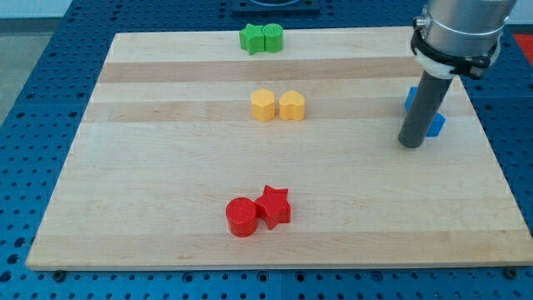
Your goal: Move the yellow heart to the top right of the yellow hexagon
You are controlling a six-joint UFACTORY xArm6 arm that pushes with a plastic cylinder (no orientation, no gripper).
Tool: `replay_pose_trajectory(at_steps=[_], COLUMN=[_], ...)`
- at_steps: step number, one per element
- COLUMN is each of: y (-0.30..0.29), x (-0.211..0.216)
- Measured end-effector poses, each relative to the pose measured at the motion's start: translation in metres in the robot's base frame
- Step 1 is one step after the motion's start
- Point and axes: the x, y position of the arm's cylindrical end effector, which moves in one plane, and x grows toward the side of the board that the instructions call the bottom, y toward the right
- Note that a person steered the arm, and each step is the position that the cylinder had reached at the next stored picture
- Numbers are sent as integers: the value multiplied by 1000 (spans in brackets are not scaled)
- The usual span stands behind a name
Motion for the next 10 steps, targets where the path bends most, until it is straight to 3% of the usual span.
replay_pose_trajectory(at_steps=[1,2,3,4,7,9,10], y=[-22,-104,-167,-170,-94,-95,-141], x=[18,40,31,-3,-95,-22,-15])
